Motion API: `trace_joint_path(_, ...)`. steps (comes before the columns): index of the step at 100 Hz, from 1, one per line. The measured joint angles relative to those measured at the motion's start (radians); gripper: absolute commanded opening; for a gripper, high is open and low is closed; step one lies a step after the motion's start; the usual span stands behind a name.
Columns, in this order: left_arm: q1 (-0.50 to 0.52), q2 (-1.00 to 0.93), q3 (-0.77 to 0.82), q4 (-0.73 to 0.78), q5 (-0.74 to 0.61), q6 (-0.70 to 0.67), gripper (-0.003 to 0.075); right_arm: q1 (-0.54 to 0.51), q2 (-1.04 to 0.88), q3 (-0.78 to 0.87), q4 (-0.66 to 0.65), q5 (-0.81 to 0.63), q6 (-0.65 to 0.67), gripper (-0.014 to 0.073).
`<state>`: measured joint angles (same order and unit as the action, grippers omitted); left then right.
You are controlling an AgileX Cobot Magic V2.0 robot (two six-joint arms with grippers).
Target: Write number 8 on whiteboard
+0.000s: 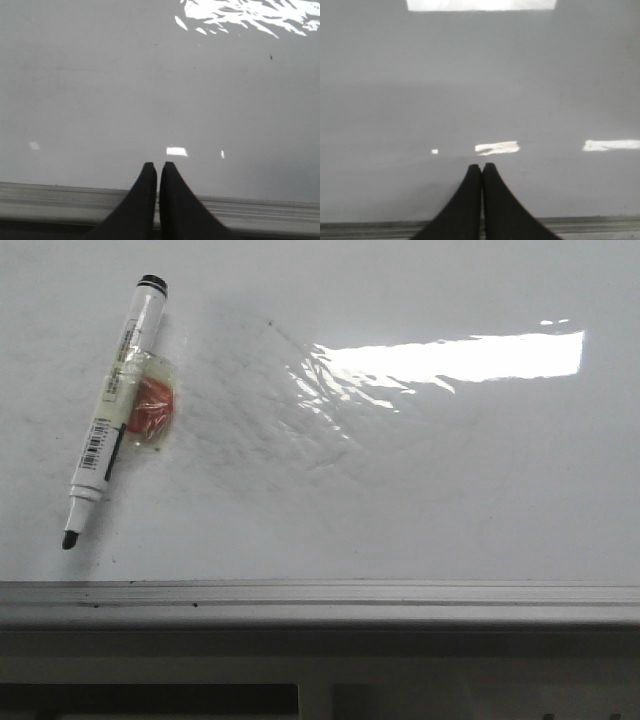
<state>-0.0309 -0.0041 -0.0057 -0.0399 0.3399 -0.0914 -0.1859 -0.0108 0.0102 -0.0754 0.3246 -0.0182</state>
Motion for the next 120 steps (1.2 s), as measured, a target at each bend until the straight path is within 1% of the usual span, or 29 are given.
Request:
trace_joint_path(77, 0.000, 0.000, 0.000, 0.000, 0.000, 0.000, -0.0020, 0.000, 0.000, 0.000, 0.000, 0.000, 0.000, -0.0063)
trace_joint_path(120, 0.000, 0.000, 0.000, 0.000, -0.038, 0.000, -0.0020, 0.000, 0.000, 0.000, 0.000, 0.000, 0.000, -0.0063)
